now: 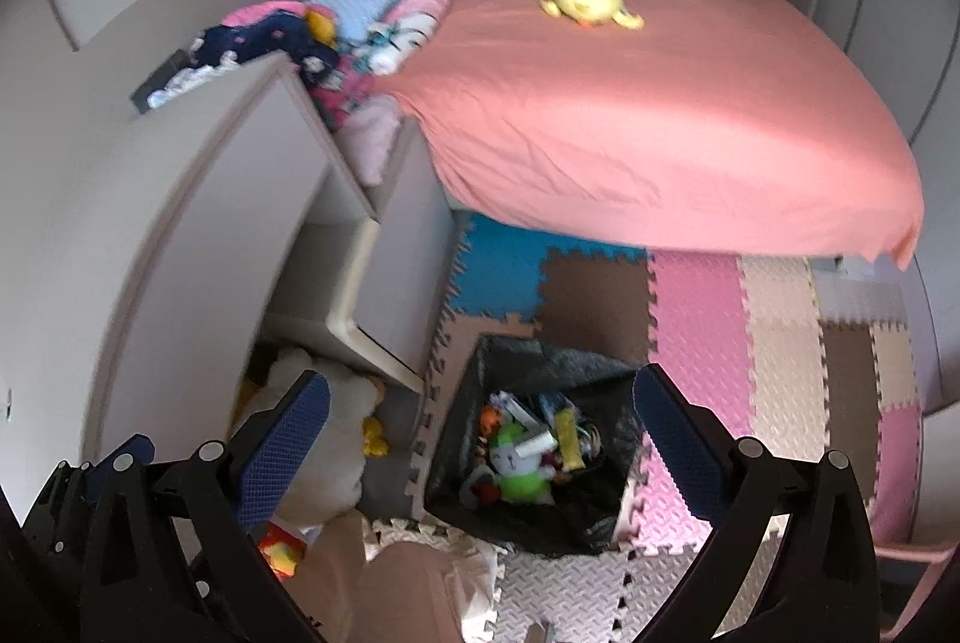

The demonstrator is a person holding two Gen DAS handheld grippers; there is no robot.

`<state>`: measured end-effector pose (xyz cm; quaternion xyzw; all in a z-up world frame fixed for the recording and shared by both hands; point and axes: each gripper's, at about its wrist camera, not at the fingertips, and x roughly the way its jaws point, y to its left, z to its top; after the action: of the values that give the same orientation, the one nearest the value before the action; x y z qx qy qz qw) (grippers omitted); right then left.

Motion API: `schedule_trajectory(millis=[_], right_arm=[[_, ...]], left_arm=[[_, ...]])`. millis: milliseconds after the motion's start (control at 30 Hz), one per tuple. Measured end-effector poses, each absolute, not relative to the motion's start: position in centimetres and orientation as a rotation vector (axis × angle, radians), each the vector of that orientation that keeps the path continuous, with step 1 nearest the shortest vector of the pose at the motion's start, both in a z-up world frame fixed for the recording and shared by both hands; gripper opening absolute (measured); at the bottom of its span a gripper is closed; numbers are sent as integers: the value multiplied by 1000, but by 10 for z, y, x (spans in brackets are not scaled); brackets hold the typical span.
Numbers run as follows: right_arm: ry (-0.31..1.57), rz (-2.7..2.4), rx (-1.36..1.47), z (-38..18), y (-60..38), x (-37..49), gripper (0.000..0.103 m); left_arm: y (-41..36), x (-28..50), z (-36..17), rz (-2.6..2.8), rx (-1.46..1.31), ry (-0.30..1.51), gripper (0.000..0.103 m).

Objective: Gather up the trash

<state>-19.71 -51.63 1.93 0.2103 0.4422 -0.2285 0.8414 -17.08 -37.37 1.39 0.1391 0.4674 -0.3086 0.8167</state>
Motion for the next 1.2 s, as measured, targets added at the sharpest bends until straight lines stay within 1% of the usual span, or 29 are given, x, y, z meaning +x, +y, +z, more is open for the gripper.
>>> schedule_trajectory(millis=[200,300,500,767,967,1200], right_arm=[[883,-384,370,54,-470,-155,101],[865,-316,341,66,-438,-129,101],[860,-175,285,77,-367,-84,101],[878,-4,219,78,-271,-40,101],[894,103,165,68,-197,-15,101],[935,188,130,47,-130,-2,101]], left_arm=[[-327,-142,40,-575,243,945,97],[-290,-124,49,-502,204,931,97],[-215,-98,60,-352,142,902,97],[-105,-88,54,-150,40,903,97],[-24,-83,44,-4,-52,917,97],[33,-77,34,97,-90,925,97]])
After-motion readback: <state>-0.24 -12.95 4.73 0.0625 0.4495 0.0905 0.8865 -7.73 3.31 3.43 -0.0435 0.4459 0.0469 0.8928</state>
